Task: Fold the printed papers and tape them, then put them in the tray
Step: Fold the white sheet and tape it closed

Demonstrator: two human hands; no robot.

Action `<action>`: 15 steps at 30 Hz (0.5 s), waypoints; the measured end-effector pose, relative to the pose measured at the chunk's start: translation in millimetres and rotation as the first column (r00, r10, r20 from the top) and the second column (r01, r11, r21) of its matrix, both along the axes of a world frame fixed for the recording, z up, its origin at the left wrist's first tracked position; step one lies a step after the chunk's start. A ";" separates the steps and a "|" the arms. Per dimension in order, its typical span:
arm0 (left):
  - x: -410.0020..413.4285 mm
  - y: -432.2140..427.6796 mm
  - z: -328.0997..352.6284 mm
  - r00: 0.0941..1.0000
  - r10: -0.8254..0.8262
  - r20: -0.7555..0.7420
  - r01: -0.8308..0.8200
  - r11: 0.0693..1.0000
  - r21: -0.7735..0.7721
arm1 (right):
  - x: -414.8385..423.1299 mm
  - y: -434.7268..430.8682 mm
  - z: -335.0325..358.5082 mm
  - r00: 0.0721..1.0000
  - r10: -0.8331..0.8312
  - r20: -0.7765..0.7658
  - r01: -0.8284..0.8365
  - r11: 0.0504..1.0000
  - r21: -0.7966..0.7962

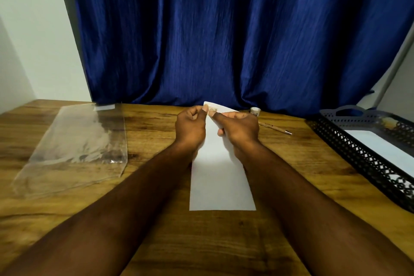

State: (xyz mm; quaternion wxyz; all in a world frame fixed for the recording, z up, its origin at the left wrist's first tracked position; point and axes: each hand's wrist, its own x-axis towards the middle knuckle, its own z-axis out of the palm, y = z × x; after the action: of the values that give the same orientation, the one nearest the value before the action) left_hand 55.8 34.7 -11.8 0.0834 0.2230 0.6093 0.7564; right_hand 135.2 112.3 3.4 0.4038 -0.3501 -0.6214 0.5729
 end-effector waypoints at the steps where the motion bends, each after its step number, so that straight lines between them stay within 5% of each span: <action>1: -2.1 -0.4 0.2 1.000 0.008 0.023 -0.008 1.000 0.011 | 0.9 2.4 -0.9 0.999 -0.020 0.025 0.020 1.000 0.000; 5: -10.1 -3.9 -0.6 0.999 0.028 0.041 -0.028 1.000 -0.005 | 6.6 13.0 -6.1 0.987 -0.153 0.053 0.140 0.971 0.196; 9: -4.5 -3.7 -3.3 0.995 -0.039 -0.097 0.038 0.999 -0.007 | 7.1 16.8 -5.3 0.995 -0.084 0.047 0.047 0.848 0.528; 15: -4.3 -4.8 -5.6 0.980 -0.136 -0.148 0.131 0.991 -0.040 | 13.0 31.1 -1.3 0.967 0.228 0.110 -0.253 0.869 0.425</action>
State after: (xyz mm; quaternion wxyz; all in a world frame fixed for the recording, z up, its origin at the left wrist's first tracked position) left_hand 51.5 29.9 -17.3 0.0911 0.3183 0.6090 0.7207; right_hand 148.2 143.4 2.1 0.3798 -0.1866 -0.7835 0.4551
